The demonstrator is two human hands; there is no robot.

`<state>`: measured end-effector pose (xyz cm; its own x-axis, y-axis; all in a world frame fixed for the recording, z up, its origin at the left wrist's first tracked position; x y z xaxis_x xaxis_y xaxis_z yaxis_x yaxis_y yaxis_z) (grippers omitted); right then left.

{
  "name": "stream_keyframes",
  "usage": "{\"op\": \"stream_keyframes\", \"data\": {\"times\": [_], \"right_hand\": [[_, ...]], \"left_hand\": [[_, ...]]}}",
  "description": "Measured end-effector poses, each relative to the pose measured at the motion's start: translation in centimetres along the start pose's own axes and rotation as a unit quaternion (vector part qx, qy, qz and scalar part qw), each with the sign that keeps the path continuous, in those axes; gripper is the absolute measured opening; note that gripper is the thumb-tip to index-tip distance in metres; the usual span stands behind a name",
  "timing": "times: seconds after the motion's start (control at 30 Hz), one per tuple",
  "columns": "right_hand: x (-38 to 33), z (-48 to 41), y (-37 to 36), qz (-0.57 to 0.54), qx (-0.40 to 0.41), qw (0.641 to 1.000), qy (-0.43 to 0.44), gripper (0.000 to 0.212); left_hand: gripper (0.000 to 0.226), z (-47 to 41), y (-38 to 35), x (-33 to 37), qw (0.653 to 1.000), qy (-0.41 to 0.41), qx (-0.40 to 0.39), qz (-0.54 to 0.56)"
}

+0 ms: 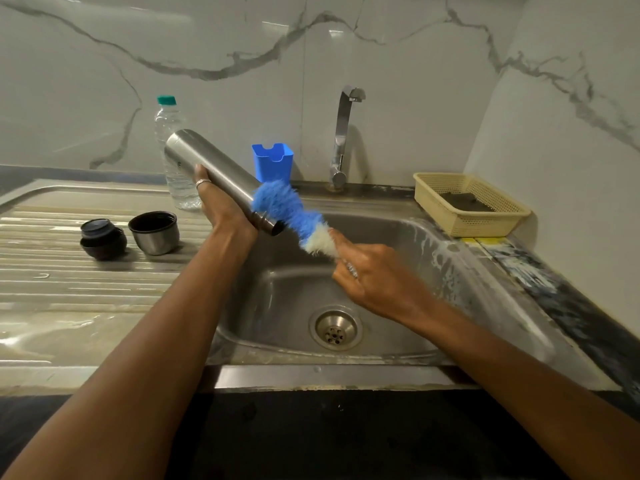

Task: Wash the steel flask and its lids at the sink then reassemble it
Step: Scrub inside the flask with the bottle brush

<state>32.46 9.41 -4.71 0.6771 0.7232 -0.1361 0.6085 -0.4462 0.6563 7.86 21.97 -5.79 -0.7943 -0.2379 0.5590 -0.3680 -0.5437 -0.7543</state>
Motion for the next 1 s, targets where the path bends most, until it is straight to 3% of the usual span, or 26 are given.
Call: {"op": "stream_keyframes", "data": {"times": [0.07,0.2,0.3,0.43,0.57,0.63,0.77,0.87,1.0], "right_hand": [[0.1,-0.2,0.0,0.001,0.005,1.000,-0.014,0.055],[-0.7,0.0,-0.2,0.011,-0.009,1.000,0.021,0.055],[1.2,-0.8,0.9,-0.002,0.014,0.999,-0.051,0.052],[1.3,-0.8,3.2,0.009,0.025,1.000,-0.012,0.053],[0.6,-0.8,4.4,0.085,0.037,0.994,0.055,0.056],[-0.2,-0.8,4.0,0.116,0.037,0.992,0.046,0.057],[-1.0,-2.5,2.6,0.079,0.053,0.995,-0.018,0.055],[-1.1,-2.9,1.2,0.078,0.031,0.996,-0.029,0.056],[-0.3,-1.7,0.8,0.093,0.023,0.995,-0.026,0.059]], "left_hand": [[0.087,0.1,0.0,0.0,1.000,-0.001,0.008,0.006],[0.109,0.5,0.0,0.1,1.000,0.028,-0.008,0.001],[0.087,1.7,-0.3,0.3,1.000,-0.009,-0.012,0.001],[0.064,2.7,-0.9,0.5,0.999,0.007,-0.036,0.025],[0.069,2.9,-0.9,0.9,1.000,-0.007,-0.031,-0.004],[0.076,2.7,-0.5,1.1,0.999,-0.018,-0.032,-0.031],[0.071,3.4,-0.9,0.8,0.988,-0.036,-0.109,-0.101],[0.091,4.4,-1.7,-0.2,0.973,0.012,-0.186,-0.136],[0.063,7.0,-2.7,-1.6,0.959,0.049,-0.238,-0.147]]}}
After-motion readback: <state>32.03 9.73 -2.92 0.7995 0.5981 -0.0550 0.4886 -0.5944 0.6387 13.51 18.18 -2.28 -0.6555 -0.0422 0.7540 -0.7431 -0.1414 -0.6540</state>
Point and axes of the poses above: each hand's wrist, its own z-axis away from the middle knuckle, its own y-axis out of the back of the hand, x = y × z, the point moved 3 cm from there along -z, towards the middle knuckle, and after that the axes turned 13 degrees about x, right-handed, at the moved point
